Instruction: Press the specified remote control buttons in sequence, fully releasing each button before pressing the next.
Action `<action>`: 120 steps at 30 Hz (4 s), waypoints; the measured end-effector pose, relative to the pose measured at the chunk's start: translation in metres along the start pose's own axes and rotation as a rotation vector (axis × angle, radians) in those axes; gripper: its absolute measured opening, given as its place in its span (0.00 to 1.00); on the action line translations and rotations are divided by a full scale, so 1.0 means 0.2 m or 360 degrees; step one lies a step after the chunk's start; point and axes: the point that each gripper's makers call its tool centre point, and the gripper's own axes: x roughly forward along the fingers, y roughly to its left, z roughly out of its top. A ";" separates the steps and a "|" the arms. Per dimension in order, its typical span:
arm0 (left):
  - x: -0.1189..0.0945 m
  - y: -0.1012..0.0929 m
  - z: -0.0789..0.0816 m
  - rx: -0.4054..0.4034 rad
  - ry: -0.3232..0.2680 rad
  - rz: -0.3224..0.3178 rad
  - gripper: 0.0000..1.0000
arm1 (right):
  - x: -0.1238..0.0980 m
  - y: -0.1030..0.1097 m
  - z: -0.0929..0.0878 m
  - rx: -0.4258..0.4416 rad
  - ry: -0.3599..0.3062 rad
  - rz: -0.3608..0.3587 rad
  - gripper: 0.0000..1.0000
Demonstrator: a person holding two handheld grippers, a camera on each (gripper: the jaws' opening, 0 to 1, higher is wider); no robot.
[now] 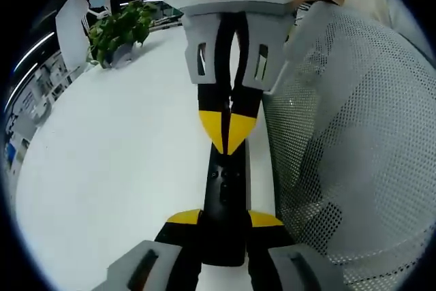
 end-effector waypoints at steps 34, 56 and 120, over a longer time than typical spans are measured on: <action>0.01 0.00 0.00 -0.0005 -0.0005 -0.0003 0.24 | 0.01 0.02 0.06 0.0036 -0.0128 0.0023 0.00; 0.00 0.00 0.00 0.0001 -0.0003 -0.0003 0.24 | 0.04 0.01 0.05 -0.0122 -0.0024 -0.0016 0.00; 0.00 0.00 0.00 0.0009 -0.0002 -0.0010 0.24 | 0.01 -0.01 -0.04 -0.0269 0.0135 0.0140 0.08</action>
